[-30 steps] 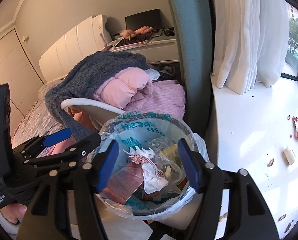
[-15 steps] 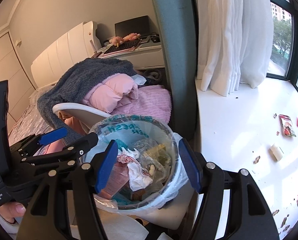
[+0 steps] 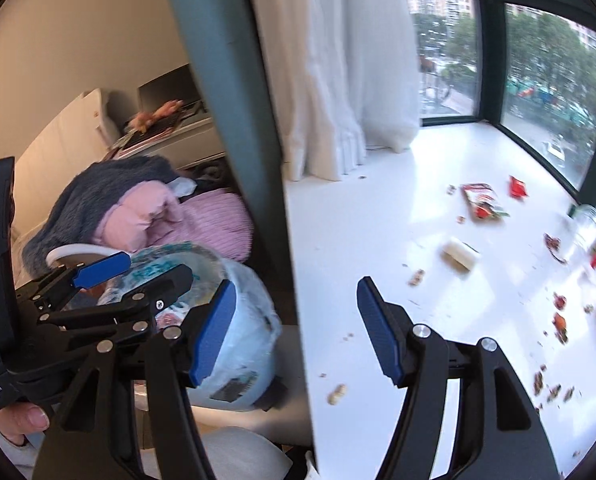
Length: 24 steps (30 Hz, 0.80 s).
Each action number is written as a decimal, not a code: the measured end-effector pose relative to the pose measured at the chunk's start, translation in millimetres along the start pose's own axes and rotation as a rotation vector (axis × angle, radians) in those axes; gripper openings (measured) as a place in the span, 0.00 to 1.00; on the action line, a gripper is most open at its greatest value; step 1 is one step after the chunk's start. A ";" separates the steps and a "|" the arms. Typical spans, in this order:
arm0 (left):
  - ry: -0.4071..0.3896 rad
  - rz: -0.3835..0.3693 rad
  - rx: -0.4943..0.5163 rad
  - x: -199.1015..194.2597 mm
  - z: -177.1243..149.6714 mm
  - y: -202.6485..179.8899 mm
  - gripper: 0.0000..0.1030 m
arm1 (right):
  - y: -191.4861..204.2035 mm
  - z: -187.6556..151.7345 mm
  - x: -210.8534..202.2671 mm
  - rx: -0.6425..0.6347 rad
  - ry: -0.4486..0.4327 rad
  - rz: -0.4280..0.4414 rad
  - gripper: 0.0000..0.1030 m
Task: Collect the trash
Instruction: 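Move both open tools from the bin back over the sill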
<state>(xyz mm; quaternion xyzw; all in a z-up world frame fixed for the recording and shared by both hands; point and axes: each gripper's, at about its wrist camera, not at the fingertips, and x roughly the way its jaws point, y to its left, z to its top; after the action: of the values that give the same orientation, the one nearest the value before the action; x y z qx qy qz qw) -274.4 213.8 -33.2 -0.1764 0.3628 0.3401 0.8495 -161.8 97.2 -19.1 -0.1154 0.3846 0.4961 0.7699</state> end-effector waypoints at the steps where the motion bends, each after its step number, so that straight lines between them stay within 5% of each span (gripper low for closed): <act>1: 0.003 -0.017 0.017 2.8 1.3 -8.0 0.78 | -7.0 -1.7 -3.2 0.017 -0.002 -0.020 0.59; 24: 0.043 -0.412 0.418 34.9 8.4 -218.7 0.78 | -156.4 -46.8 -93.7 0.333 -0.126 -0.494 0.59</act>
<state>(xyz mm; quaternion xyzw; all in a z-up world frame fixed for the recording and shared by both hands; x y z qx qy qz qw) -98.2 79.6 -41.7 -0.0746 0.3993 0.0748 0.9107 -70.7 -67.5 -16.4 -0.0464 0.3725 0.2300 0.8979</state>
